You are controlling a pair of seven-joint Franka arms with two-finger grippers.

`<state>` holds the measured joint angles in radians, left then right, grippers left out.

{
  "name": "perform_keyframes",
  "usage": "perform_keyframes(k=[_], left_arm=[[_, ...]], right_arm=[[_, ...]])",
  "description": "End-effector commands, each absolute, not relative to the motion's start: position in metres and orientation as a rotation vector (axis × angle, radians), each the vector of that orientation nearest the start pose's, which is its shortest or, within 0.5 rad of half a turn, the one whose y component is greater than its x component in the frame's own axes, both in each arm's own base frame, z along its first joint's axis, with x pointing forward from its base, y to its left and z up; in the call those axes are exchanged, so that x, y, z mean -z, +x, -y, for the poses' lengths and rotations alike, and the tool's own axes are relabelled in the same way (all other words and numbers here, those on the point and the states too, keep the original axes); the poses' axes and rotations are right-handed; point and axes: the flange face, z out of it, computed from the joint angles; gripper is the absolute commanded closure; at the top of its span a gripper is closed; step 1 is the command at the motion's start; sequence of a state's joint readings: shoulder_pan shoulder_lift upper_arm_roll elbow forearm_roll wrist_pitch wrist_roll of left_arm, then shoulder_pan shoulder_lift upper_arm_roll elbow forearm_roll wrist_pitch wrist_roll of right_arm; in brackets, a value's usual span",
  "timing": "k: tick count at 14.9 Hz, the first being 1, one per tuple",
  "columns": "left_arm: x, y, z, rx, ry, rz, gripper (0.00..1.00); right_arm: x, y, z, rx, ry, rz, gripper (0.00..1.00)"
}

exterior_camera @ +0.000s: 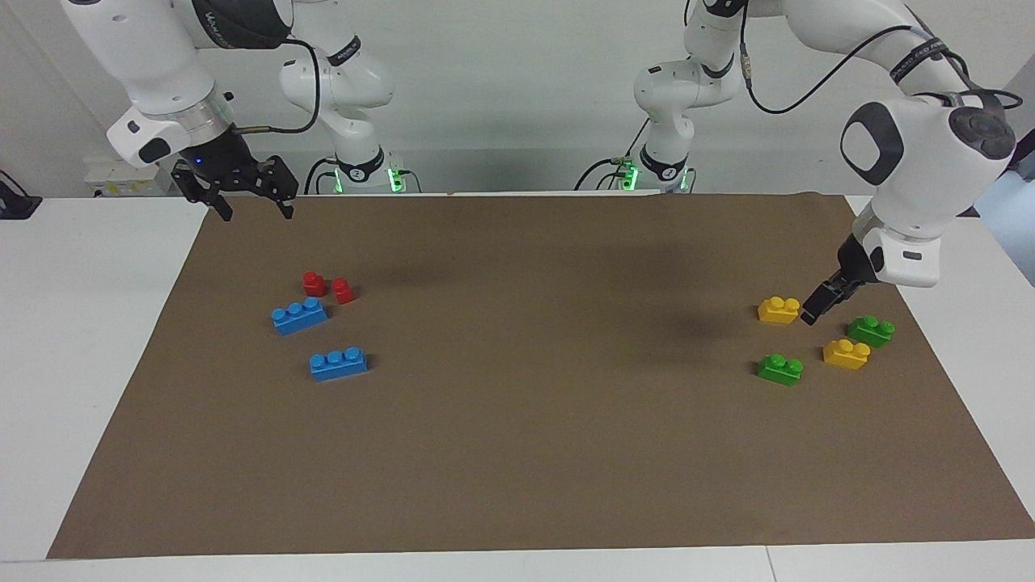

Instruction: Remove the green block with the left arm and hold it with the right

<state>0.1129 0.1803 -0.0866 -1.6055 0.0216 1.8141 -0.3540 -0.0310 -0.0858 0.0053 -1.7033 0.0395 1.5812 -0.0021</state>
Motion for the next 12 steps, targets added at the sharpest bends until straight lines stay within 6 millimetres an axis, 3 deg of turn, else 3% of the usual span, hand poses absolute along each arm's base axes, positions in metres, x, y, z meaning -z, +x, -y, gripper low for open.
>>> perform_keyframes(k=[1,4,7,12], left_arm=[[-0.556,0.595,-0.015,-0.023,-3.104,0.325,0.00],[-0.591,0.560,-0.001,-0.094,-3.114,0.047,0.00],[-0.616,0.535,0.008,-0.119,-3.106,-0.018,0.00],[-0.620,0.526,0.011,-0.106,-3.132,-0.016,0.00]], right_arm=[[-0.609,0.526,0.013,-0.062,-3.126,-0.018,0.00],[-0.611,0.528,0.015,-0.027,-3.137,-0.012,0.00],[-0.611,0.529,0.017,-0.016,-3.173,0.000,0.00],[-0.610,0.529,0.017,-0.028,-3.171,-0.005,0.00]])
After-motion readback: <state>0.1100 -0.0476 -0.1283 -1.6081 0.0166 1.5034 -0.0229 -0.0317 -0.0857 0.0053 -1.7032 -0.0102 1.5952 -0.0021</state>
